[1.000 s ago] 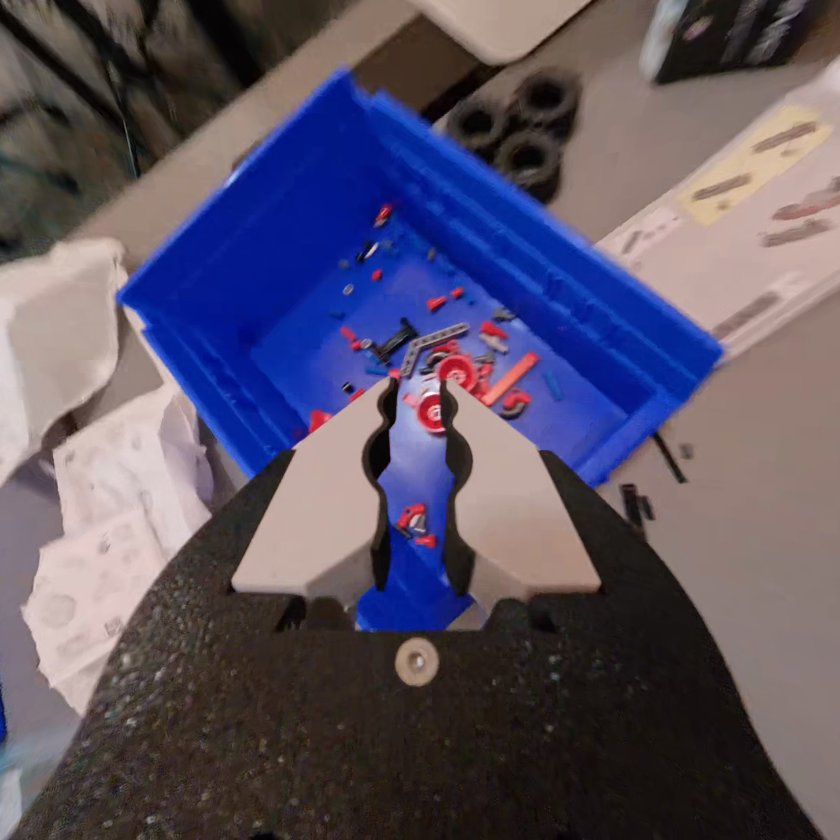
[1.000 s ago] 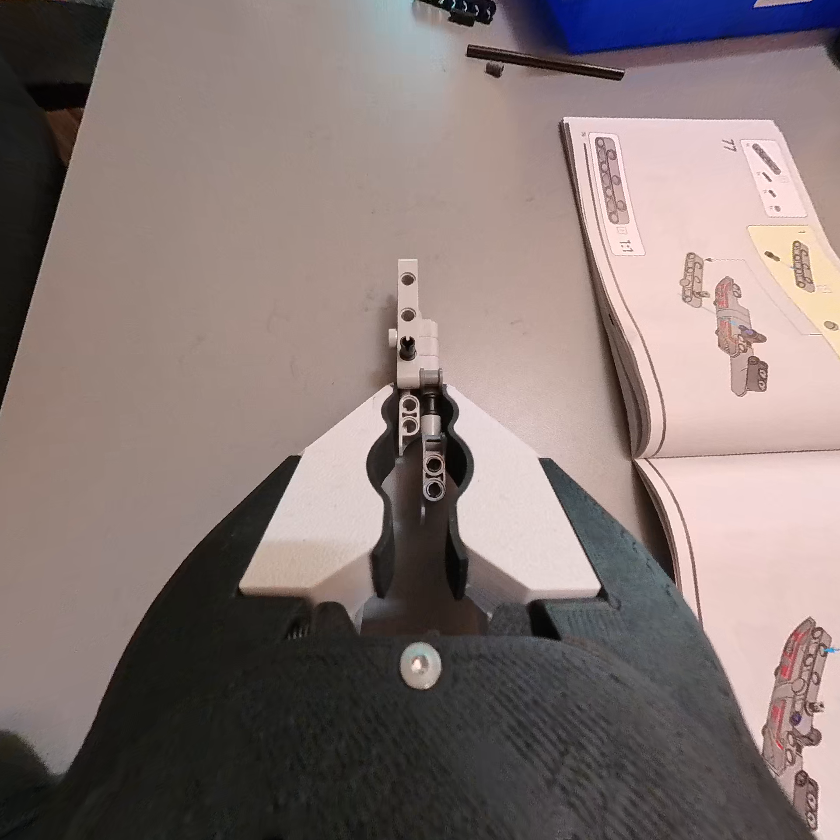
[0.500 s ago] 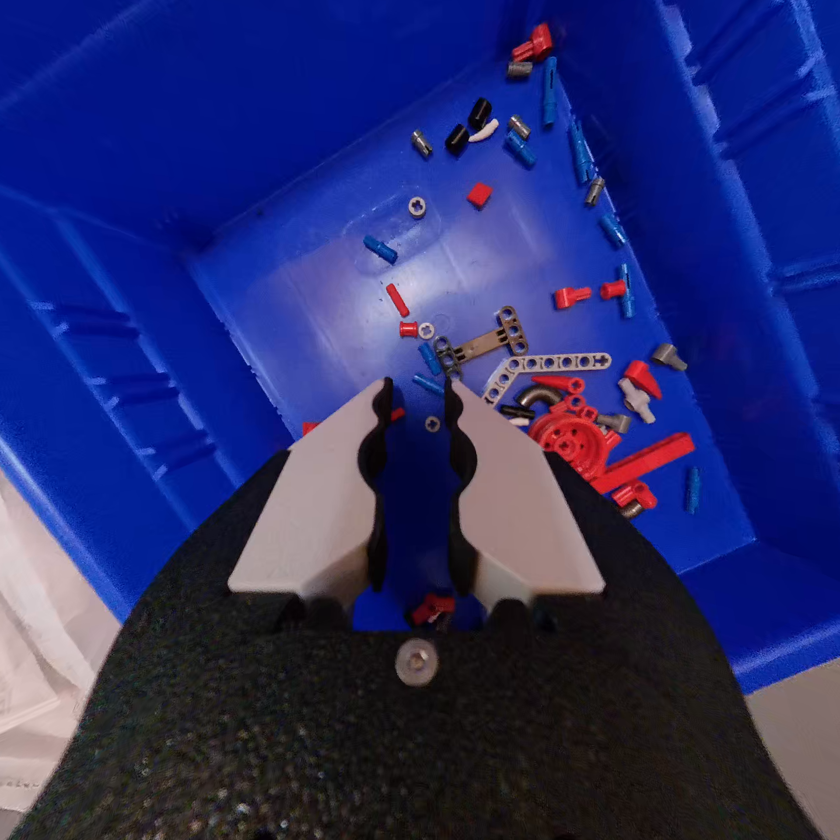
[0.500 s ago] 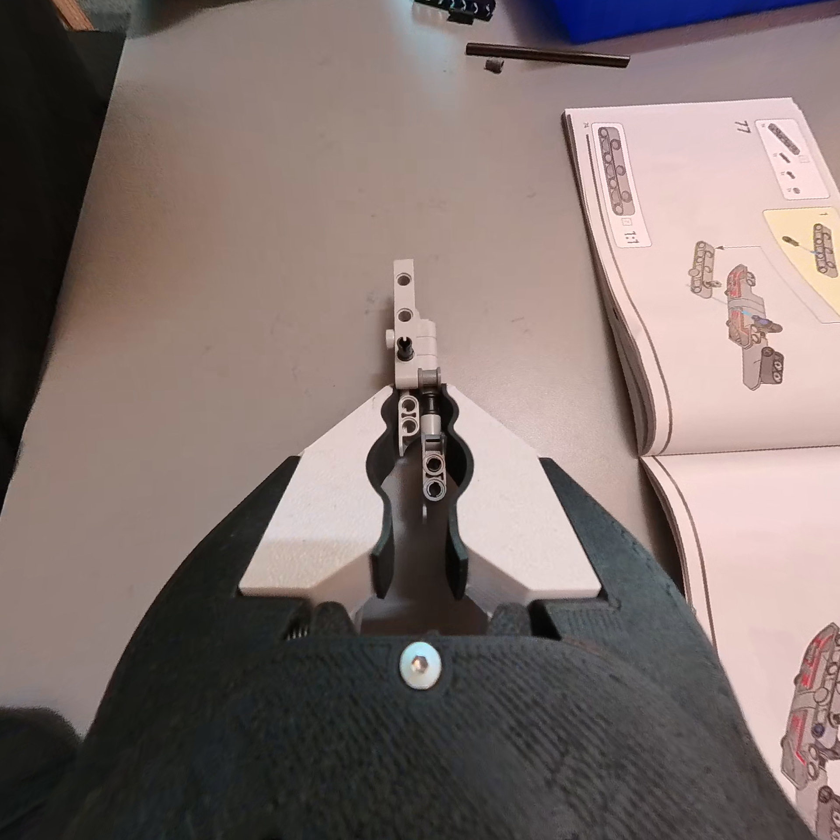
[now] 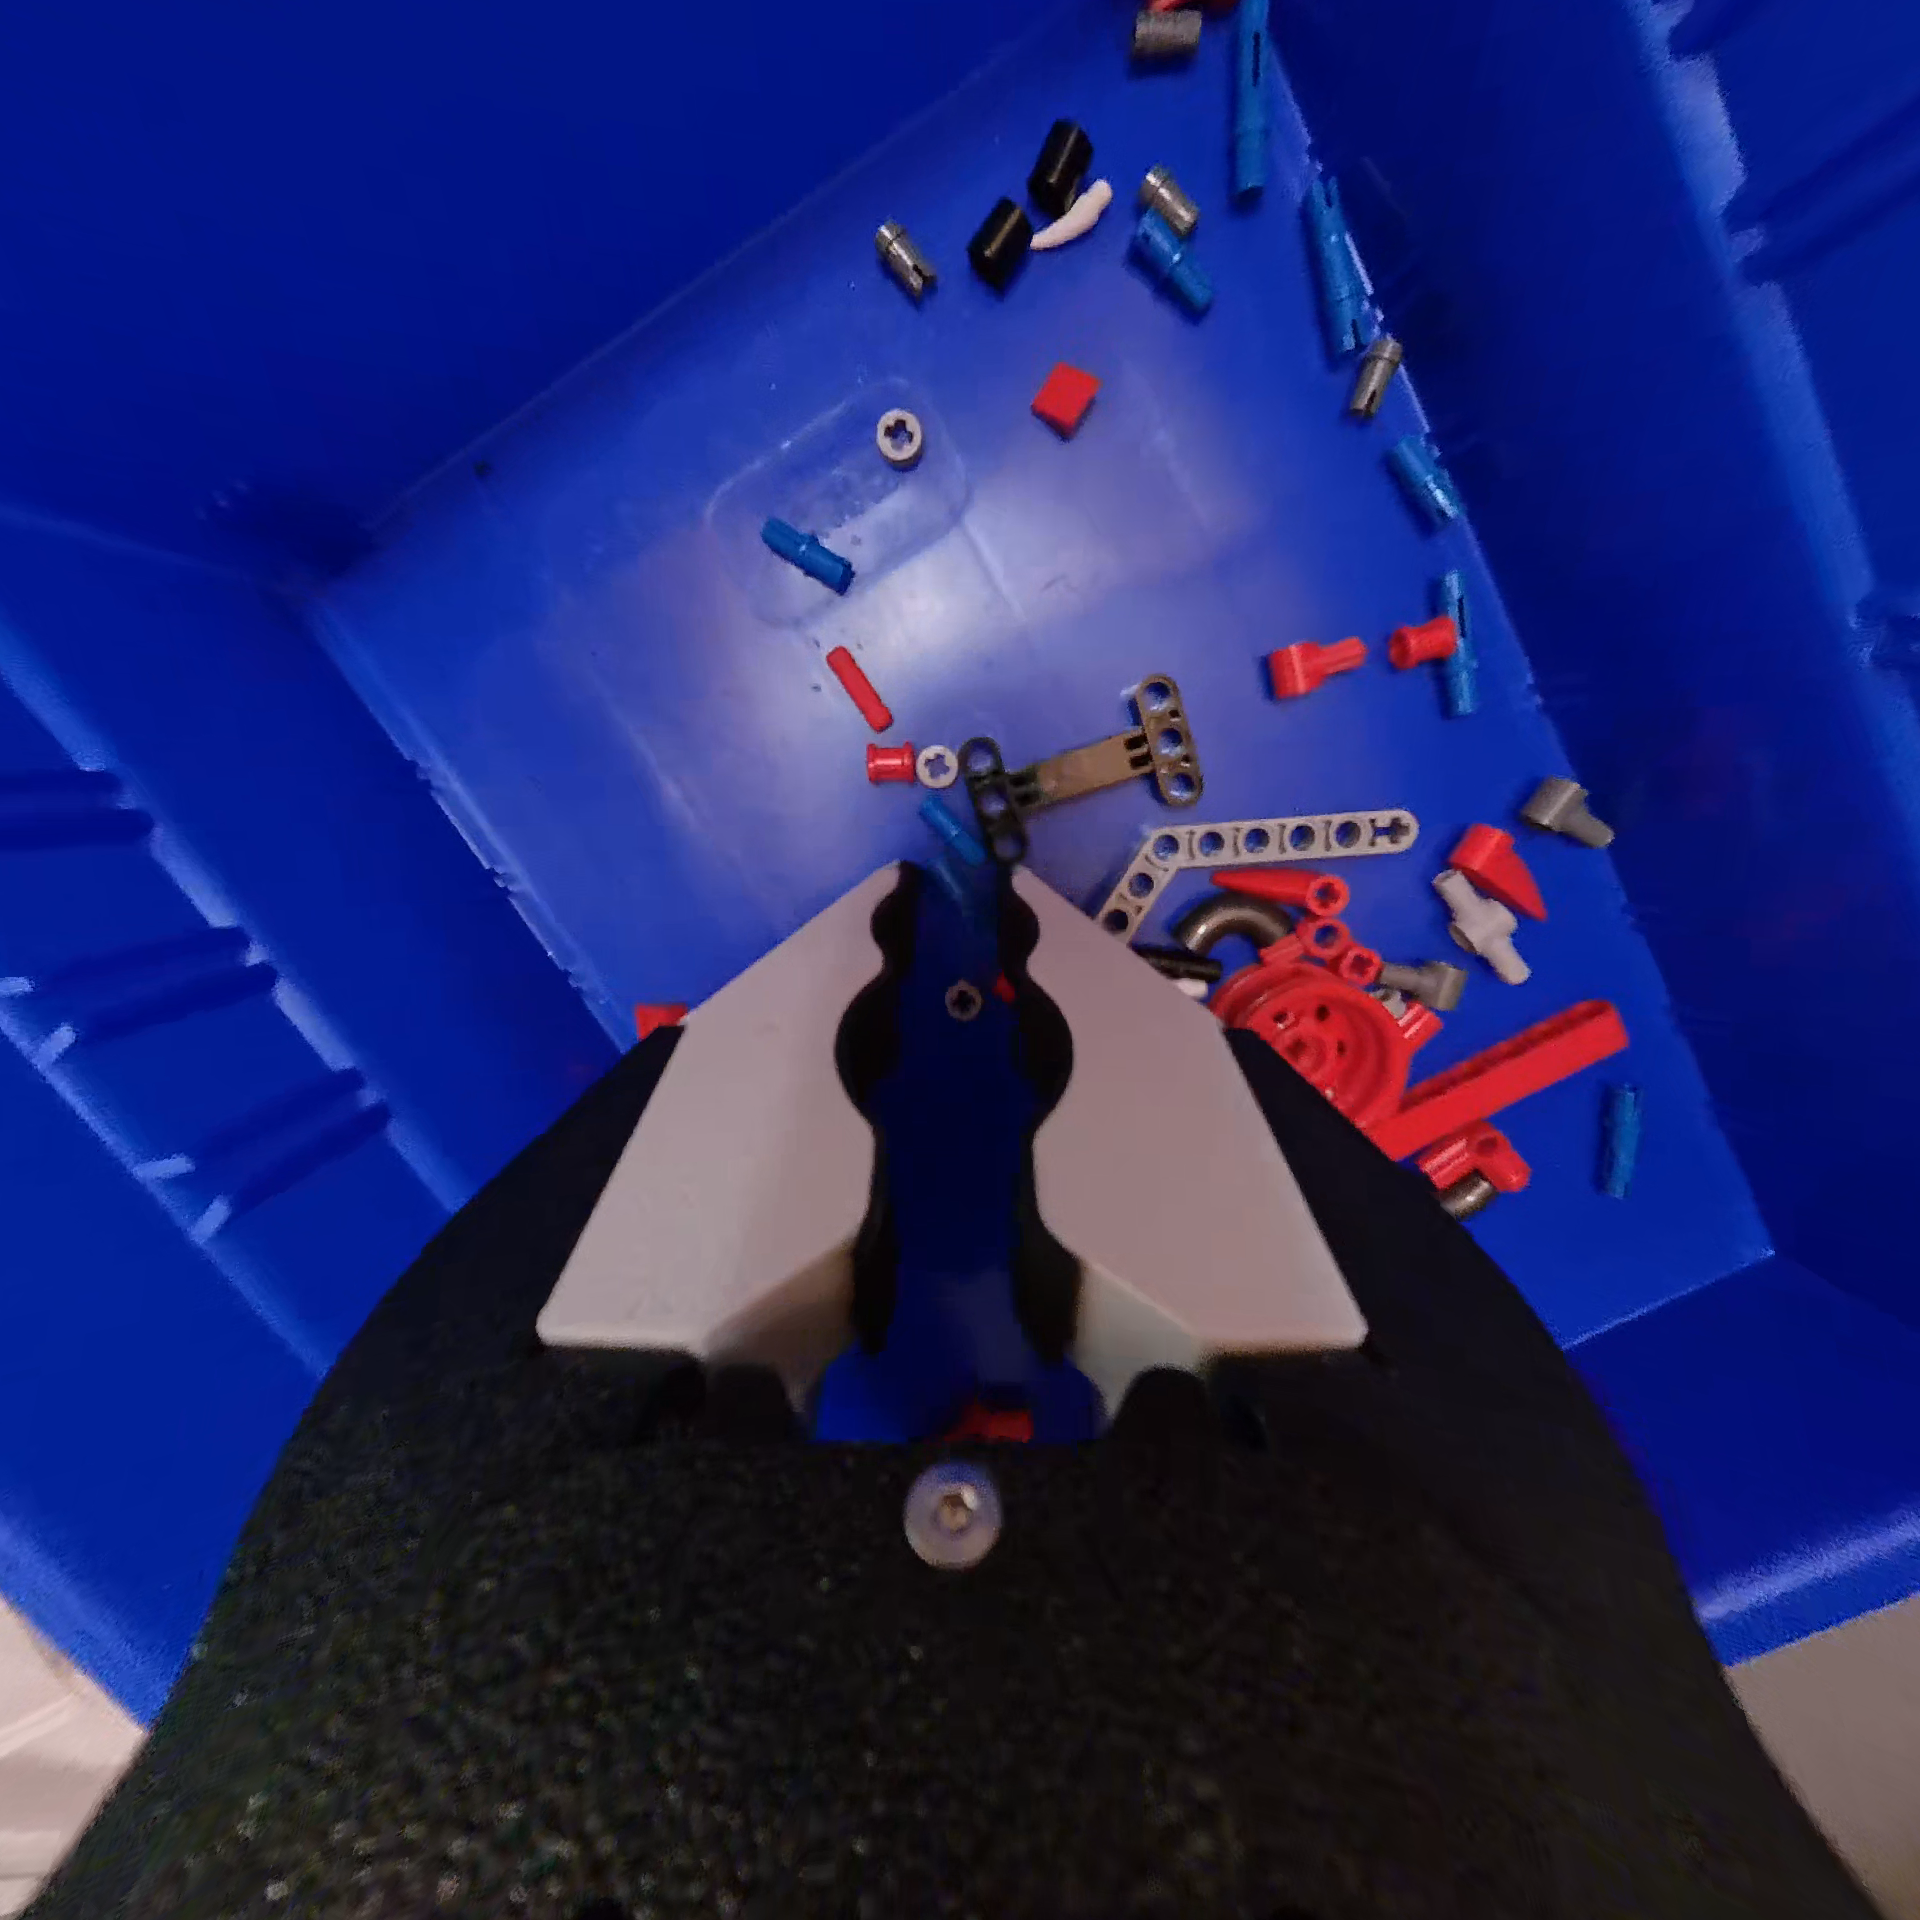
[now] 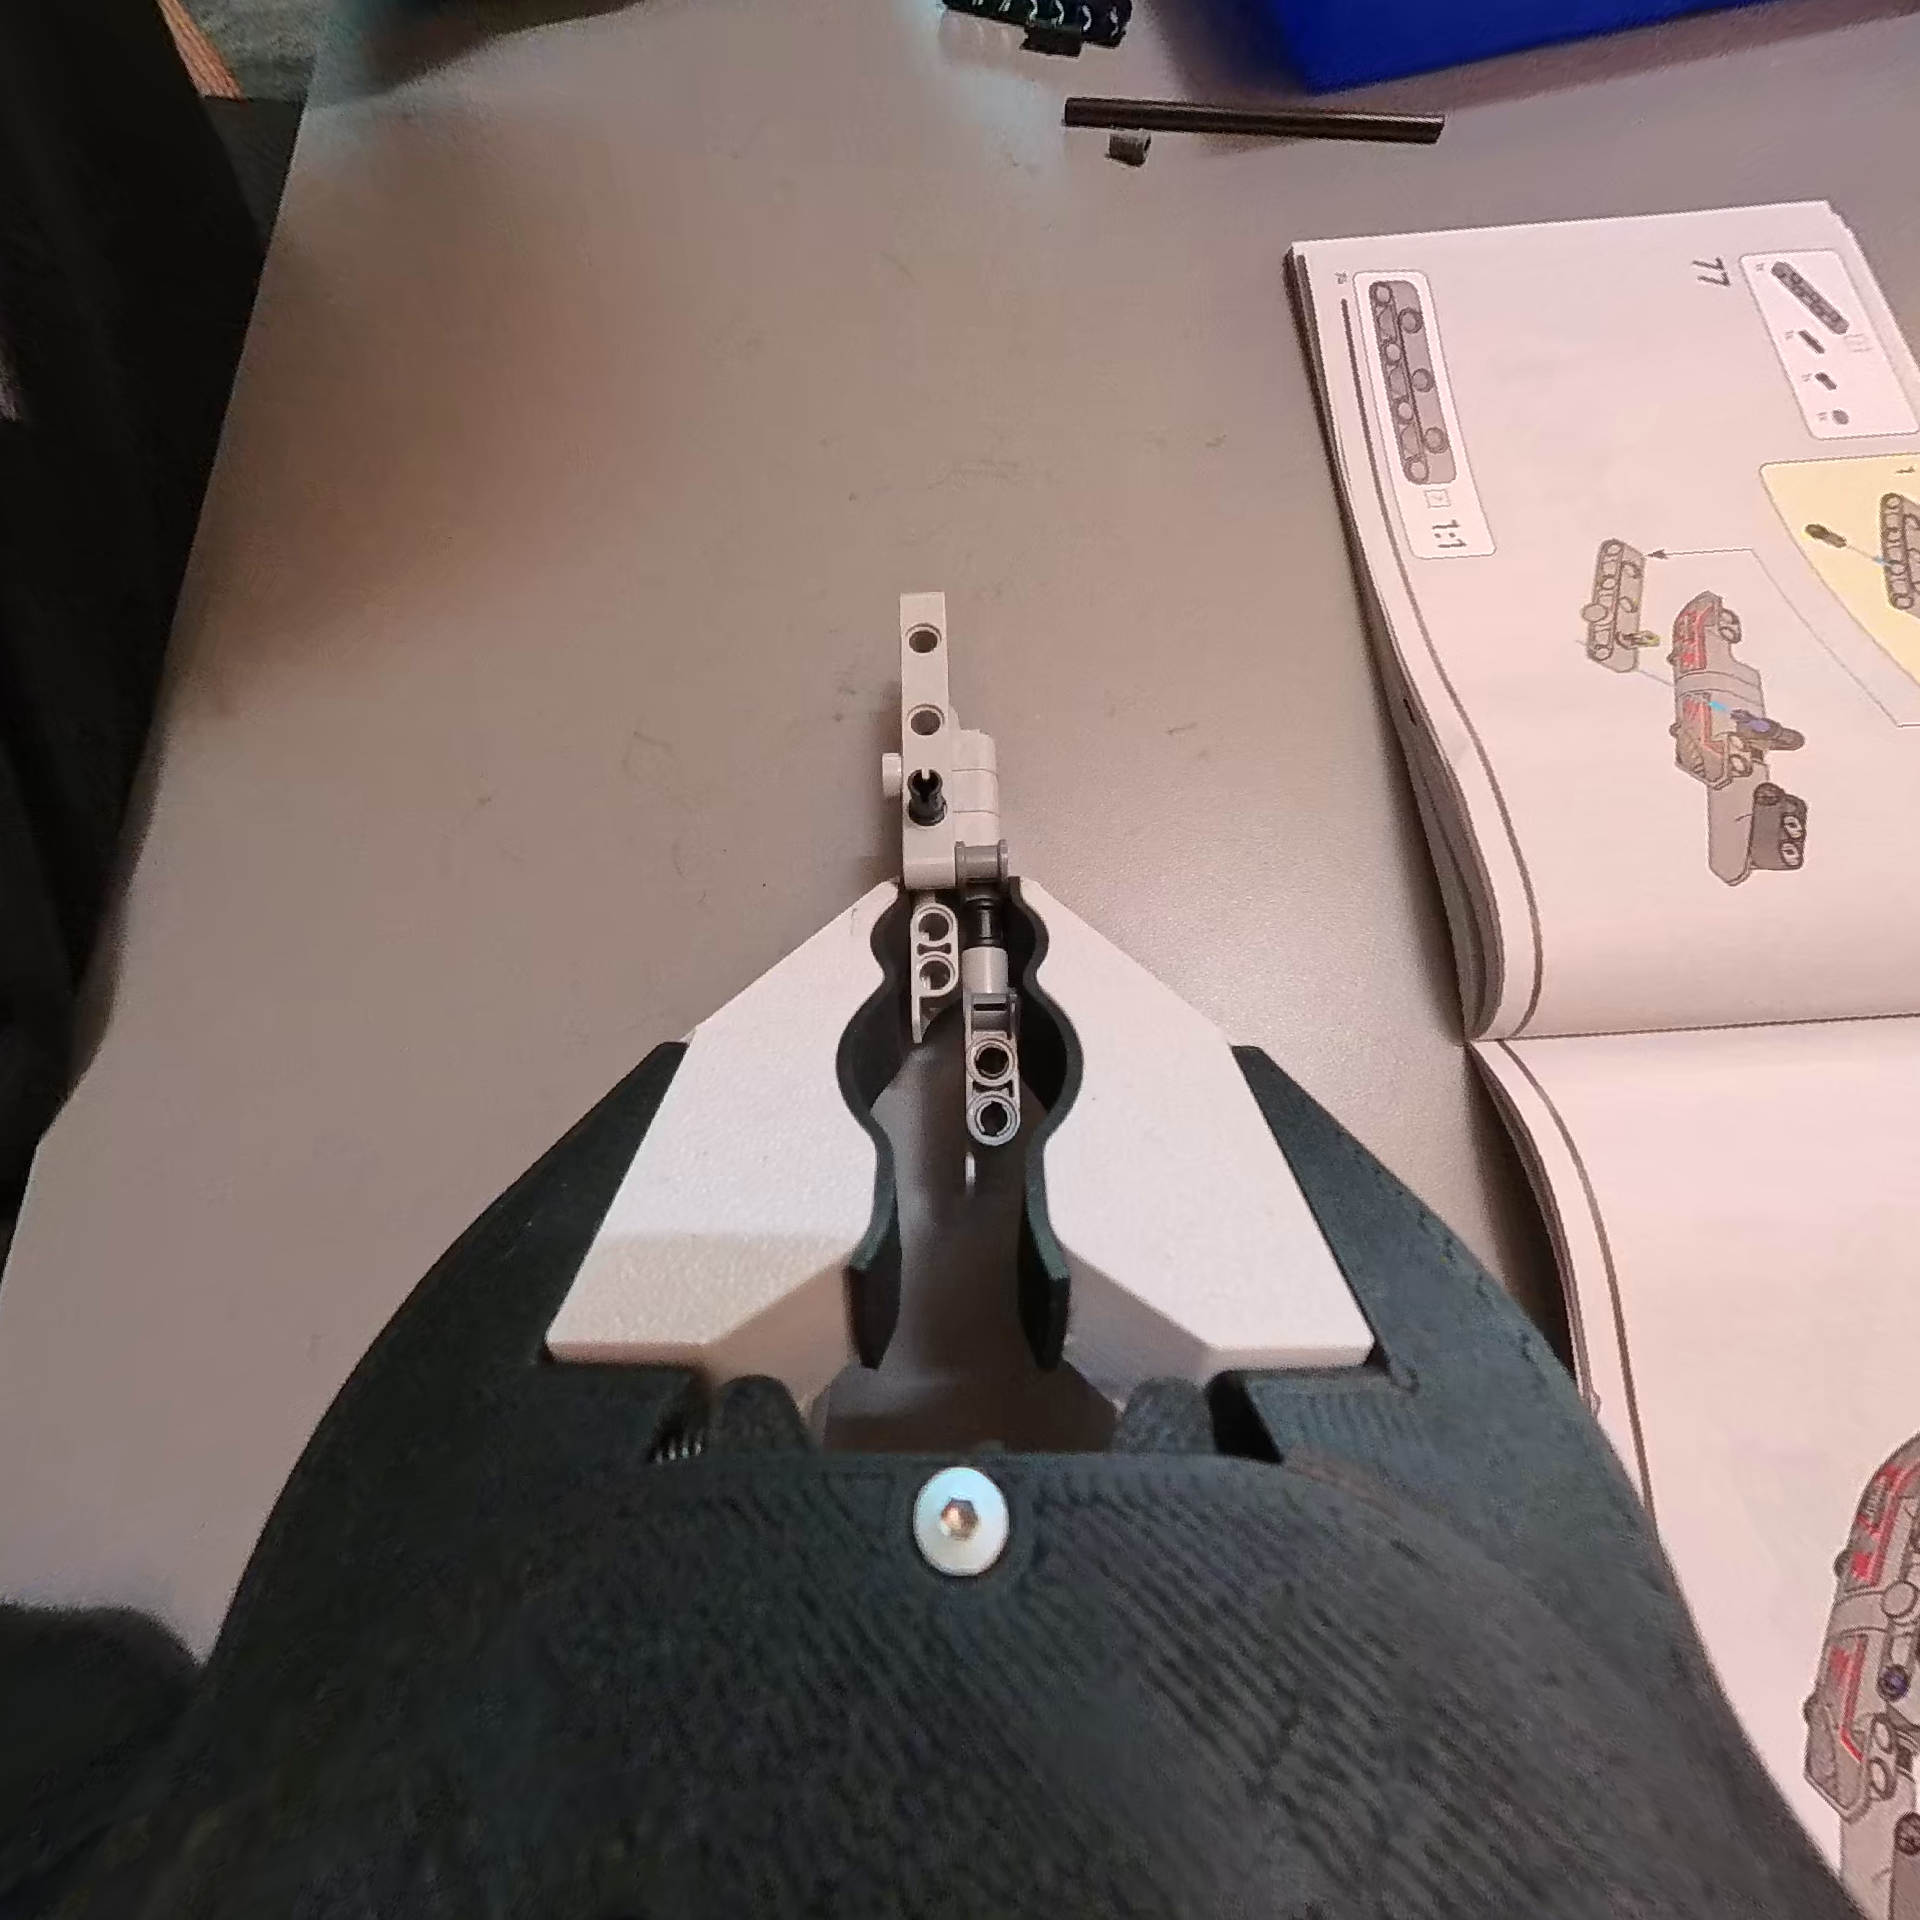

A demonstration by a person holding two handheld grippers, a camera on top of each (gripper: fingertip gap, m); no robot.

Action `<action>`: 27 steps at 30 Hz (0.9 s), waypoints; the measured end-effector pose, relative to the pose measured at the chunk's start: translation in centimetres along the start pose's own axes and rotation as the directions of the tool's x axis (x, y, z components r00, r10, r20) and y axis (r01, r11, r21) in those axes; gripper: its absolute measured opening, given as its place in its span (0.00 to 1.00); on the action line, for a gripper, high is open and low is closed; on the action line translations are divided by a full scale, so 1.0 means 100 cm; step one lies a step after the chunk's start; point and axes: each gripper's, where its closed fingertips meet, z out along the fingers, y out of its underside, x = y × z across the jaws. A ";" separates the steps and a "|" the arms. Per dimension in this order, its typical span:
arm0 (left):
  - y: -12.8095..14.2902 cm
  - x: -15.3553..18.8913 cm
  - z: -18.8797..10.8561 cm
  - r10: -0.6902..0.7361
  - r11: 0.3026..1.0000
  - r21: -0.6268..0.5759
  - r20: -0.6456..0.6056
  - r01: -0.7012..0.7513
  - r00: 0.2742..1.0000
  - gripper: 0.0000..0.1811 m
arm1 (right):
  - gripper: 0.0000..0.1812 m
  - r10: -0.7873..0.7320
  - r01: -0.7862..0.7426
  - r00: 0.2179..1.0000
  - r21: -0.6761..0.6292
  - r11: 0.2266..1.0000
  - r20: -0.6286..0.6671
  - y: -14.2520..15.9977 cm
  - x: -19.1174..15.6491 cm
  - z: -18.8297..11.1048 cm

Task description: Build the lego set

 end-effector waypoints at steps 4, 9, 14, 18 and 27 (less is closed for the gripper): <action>0.001 0.001 0.000 0.036 0.999 0.000 -0.006 -0.036 0.999 0.02 | 0.08 0.015 -0.015 1.000 0.002 1.000 0.013 0.000 0.000 0.000; 0.001 0.005 0.000 0.071 0.997 -0.006 -0.010 -0.071 0.997 0.02 | 0.08 0.018 -0.018 1.000 0.002 1.000 0.016 0.000 0.000 0.000; 0.003 0.008 -0.001 0.083 0.996 -0.015 -0.026 -0.084 0.996 0.02 | 0.08 0.015 -0.015 1.000 0.001 1.000 0.013 0.000 0.000 0.000; -0.001 0.010 -0.005 0.098 0.995 0.009 -0.034 -0.097 0.995 0.02 | 0.08 0.012 -0.012 1.000 0.001 1.000 0.011 0.000 0.000 0.000; -0.016 0.022 -0.025 0.122 0.986 0.127 -0.104 -0.109 0.987 0.02 | 0.08 0.014 -0.014 1.000 0.001 1.000 0.013 0.000 0.000 0.000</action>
